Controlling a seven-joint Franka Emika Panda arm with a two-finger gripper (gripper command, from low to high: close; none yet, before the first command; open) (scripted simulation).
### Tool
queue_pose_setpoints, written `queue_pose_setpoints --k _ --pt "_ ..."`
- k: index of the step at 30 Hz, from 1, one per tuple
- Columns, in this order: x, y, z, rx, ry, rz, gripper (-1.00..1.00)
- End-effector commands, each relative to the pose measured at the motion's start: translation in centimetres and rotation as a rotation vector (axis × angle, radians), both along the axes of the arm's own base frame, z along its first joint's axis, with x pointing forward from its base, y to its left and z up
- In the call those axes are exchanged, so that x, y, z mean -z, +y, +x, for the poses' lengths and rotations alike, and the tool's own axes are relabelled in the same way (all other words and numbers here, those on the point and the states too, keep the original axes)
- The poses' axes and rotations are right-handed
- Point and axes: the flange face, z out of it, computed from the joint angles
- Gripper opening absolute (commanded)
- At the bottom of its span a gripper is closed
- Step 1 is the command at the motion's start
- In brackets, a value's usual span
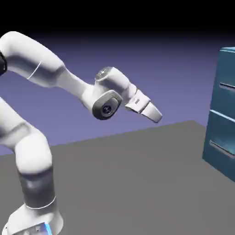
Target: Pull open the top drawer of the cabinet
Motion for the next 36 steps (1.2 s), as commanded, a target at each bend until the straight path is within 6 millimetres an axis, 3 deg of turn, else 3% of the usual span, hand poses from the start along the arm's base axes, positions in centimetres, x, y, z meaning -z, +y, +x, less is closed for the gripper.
queue_pose_setpoints --k 1,12,24,30,36 --pt "0.3 -0.8 0.7 0.036 0.017 0.047 0.0" --pt "6.4 -9.1 7.4 0.469 0.179 0.478 0.0" --pt "13.2 -17.3 11.5 0.947 0.191 0.78 0.0" --pt "14.7 -20.5 13.2 1.135 0.099 0.886 0.0" --pt "14.4 -22.7 15.4 1.253 -0.051 0.979 0.0"
